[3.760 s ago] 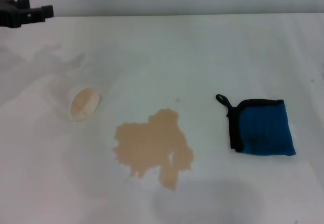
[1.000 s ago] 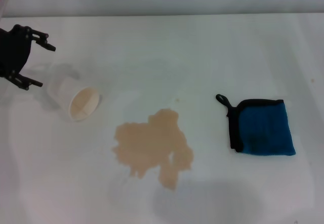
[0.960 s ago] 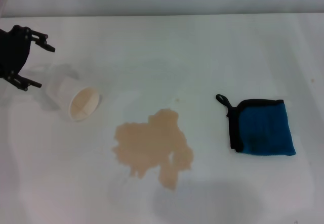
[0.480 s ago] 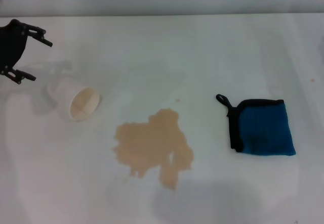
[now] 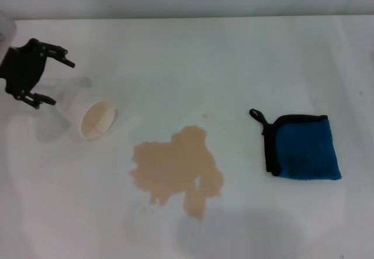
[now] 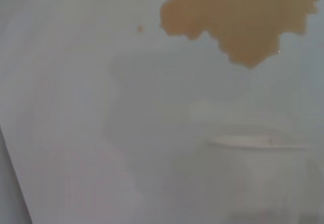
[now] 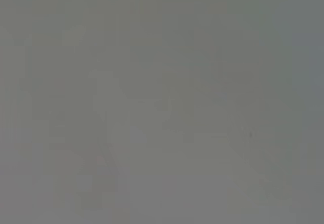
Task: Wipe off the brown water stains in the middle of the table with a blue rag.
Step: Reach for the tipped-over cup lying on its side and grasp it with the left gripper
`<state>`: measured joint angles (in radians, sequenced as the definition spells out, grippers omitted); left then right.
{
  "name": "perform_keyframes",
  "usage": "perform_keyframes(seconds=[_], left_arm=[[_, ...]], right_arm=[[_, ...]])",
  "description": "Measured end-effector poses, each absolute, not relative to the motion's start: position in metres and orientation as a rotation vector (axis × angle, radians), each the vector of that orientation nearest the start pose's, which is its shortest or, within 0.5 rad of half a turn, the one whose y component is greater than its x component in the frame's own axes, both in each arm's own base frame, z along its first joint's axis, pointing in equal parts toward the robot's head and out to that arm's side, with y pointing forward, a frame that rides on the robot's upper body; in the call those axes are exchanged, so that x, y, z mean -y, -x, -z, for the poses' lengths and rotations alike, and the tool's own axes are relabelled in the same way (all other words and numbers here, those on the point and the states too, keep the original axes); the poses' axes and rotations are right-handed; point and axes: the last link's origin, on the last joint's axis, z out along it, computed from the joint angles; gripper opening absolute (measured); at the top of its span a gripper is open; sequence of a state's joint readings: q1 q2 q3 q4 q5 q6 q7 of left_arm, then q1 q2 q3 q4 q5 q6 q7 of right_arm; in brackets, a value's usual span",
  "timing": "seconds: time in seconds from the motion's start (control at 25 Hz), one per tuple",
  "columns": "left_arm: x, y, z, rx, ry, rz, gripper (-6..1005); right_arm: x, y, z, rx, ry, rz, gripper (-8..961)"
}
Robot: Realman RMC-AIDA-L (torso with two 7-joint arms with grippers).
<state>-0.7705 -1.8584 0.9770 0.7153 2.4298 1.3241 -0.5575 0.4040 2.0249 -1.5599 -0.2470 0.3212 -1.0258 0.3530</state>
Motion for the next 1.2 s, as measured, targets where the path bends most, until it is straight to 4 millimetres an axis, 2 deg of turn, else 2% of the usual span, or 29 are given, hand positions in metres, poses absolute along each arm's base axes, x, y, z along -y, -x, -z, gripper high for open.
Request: perform_keyframes(seconds=[0.48,1.2], left_arm=[[-0.415,0.264,-0.042,-1.15,2.713,-0.55,862],[-0.407,0.272,-0.025,-1.173,2.736,-0.526,861]], right_arm=[[-0.356,-0.356,-0.057,-0.665,1.342,-0.762,726],[-0.357,-0.35,-0.057,-0.648,1.343,-0.786,726]])
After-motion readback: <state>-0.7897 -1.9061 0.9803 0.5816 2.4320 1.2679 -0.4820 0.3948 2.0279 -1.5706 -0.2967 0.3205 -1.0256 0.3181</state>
